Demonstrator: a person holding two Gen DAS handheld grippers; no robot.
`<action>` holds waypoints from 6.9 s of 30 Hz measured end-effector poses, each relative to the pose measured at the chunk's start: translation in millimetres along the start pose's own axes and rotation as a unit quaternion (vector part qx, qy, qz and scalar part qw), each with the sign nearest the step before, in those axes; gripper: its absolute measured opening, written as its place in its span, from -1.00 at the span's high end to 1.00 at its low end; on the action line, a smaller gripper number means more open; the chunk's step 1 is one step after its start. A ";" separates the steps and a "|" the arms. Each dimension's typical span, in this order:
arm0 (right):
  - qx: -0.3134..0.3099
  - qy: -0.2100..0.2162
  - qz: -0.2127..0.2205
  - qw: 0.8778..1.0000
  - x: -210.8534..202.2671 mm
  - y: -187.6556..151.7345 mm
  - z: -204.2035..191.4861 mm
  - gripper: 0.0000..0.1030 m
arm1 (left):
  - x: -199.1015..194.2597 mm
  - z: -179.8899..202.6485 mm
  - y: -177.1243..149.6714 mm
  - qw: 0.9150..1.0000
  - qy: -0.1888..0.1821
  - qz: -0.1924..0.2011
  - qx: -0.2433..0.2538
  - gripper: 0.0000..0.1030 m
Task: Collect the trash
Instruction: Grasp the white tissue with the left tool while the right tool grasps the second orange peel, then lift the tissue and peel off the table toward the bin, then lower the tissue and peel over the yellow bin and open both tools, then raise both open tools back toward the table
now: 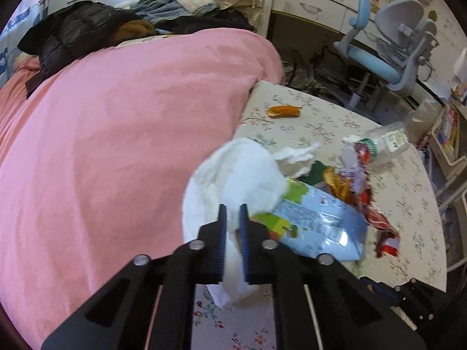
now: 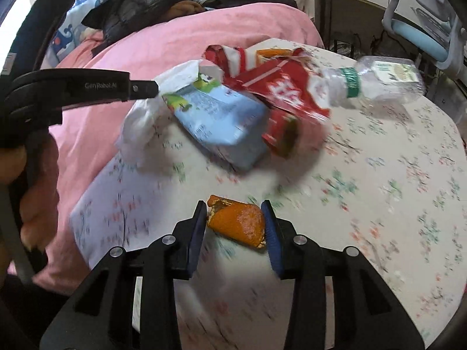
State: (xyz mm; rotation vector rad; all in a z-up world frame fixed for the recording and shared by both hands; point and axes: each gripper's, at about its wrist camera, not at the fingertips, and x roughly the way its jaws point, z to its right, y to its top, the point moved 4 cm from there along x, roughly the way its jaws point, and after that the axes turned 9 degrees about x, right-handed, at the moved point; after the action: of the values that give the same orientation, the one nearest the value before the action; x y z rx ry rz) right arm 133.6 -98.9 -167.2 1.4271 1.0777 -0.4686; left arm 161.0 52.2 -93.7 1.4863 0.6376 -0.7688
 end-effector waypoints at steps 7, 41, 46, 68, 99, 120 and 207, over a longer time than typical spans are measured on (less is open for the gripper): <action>-0.020 -0.008 -0.012 1.000 -45.7 -13.6 24.9 0.30 | -35.6 18.0 -4.1 0.998 -0.057 0.034 0.002 0.89; 0.004 0.000 -0.052 0.999 -40.5 -43.2 65.2 0.21 | 38.6 -43.2 -13.0 0.988 -0.046 -0.046 -0.138 -0.48; 0.008 -0.002 -0.052 0.999 -39.1 -44.4 68.2 0.10 | 45.3 -32.4 -14.0 0.990 -0.051 -0.055 -0.123 0.44; -0.007 -0.015 -0.057 0.998 -44.0 -51.1 69.1 0.01 | -60.9 14.2 -18.1 0.992 -0.074 0.060 -0.078 0.85; -0.028 -0.034 -0.049 0.998 -45.0 -51.6 66.0 0.12 | -68.7 47.9 -9.8 0.996 -0.011 0.081 0.027 0.85; -0.029 0.073 -0.033 0.996 -91.0 -65.9 25.8 0.33 | -73.5 48.2 -25.2 0.997 -0.012 0.071 0.032 0.85; 0.127 -0.009 0.081 0.989 -125.8 -112.3 68.2 -0.57 | -112.6 71.5 -94.4 0.996 0.029 0.084 0.019 -0.77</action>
State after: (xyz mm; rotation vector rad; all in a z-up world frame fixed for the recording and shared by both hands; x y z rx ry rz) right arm 2.0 -221.7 -140.6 1.7164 0.9013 -0.5140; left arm 11.3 -6.3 -64.1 1.5805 0.5354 -0.6120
